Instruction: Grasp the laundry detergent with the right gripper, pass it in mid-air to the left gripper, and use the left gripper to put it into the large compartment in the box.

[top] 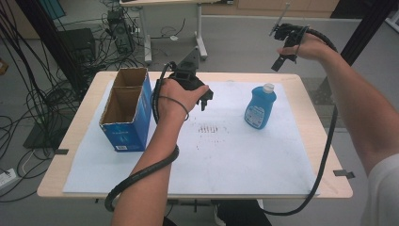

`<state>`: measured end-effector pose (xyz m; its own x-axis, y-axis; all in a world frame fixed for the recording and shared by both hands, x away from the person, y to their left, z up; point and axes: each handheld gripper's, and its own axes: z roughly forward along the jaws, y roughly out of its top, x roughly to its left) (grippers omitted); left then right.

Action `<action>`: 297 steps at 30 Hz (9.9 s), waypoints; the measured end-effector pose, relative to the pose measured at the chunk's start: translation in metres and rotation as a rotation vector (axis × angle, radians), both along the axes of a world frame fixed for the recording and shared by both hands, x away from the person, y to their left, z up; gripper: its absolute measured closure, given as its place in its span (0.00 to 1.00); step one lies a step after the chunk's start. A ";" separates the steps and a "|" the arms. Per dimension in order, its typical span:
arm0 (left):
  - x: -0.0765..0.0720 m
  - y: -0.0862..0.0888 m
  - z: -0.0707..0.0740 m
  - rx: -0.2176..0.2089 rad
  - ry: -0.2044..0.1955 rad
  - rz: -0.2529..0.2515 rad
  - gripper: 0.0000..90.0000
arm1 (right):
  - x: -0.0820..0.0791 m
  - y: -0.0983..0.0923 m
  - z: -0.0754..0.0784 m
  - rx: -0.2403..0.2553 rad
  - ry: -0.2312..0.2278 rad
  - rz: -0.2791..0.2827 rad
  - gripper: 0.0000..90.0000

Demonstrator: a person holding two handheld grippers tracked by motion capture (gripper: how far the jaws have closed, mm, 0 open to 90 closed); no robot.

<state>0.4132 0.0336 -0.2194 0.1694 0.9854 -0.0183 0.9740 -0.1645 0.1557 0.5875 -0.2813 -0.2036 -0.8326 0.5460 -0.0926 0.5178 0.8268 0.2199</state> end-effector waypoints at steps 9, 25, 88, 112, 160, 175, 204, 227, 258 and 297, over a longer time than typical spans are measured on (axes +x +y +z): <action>-0.002 0.000 0.000 -0.001 0.000 -0.002 0.07 | -0.001 0.001 0.001 -0.003 -0.001 -0.003 0.10; -0.003 -0.001 0.000 0.004 -0.001 -0.007 0.07 | -0.005 -0.007 0.003 -0.004 0.001 -0.015 0.10; -0.018 -0.010 0.002 0.003 -0.001 -0.056 0.06 | -0.154 -0.069 -0.075 0.292 -0.039 -0.029 0.06; -0.008 -0.001 -0.015 0.000 0.014 -0.045 0.06 | -0.156 -0.045 -0.137 0.450 -0.213 -0.104 0.04; 0.003 0.004 -0.024 0.012 0.032 -0.038 0.06 | -0.137 -0.011 -0.197 0.680 -0.454 -0.205 0.01; 0.004 0.006 -0.025 0.010 0.037 -0.037 0.06 | -0.133 -0.011 -0.200 0.680 -0.471 -0.201 0.01; 0.004 0.006 -0.023 0.013 0.038 -0.035 0.06 | -0.132 -0.007 -0.202 0.666 -0.495 -0.183 0.01; 0.005 0.005 -0.023 0.017 0.035 -0.035 0.06 | -0.130 -0.008 -0.202 0.663 -0.504 -0.185 0.01; 0.004 0.005 -0.022 0.019 0.032 -0.037 0.06 | -0.132 -0.005 -0.201 0.666 -0.512 -0.173 0.01; 0.004 0.004 -0.021 0.022 0.027 -0.037 0.06 | -0.132 -0.006 -0.199 0.666 -0.517 -0.170 0.01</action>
<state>0.4167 0.0378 -0.2402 0.2058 0.9786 -0.0018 0.9709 -0.2040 0.1253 0.4554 -0.2878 -0.4028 -0.6763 0.7346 -0.0541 0.3233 0.3620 0.8743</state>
